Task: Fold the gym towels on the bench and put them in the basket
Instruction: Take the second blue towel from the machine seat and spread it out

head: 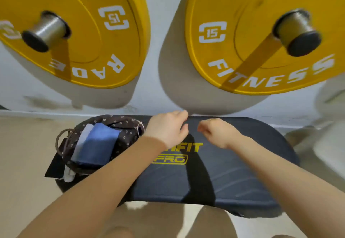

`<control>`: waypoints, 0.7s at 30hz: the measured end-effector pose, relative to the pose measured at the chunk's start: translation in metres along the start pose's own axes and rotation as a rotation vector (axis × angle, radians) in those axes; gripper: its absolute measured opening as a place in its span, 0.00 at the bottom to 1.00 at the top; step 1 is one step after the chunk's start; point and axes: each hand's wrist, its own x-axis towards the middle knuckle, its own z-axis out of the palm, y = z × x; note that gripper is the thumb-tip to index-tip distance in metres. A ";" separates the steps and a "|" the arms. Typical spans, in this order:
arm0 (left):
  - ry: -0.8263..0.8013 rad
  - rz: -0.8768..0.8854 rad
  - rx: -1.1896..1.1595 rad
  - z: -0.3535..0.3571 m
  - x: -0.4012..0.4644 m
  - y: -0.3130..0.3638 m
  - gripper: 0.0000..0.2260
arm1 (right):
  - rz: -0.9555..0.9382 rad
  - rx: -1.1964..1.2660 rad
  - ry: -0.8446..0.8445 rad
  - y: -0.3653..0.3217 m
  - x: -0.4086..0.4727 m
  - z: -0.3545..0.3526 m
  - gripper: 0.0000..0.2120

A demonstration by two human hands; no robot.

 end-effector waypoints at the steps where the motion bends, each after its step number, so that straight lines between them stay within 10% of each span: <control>1: -0.044 0.021 0.027 -0.021 0.001 0.013 0.12 | 0.046 -0.021 -0.064 -0.002 -0.018 -0.019 0.14; 9: -0.251 0.227 -0.002 -0.201 -0.024 0.121 0.14 | 0.439 0.198 -0.196 -0.046 -0.203 -0.172 0.16; 21: -0.425 0.775 0.018 -0.295 -0.114 0.295 0.09 | 0.893 0.385 0.179 -0.088 -0.461 -0.238 0.14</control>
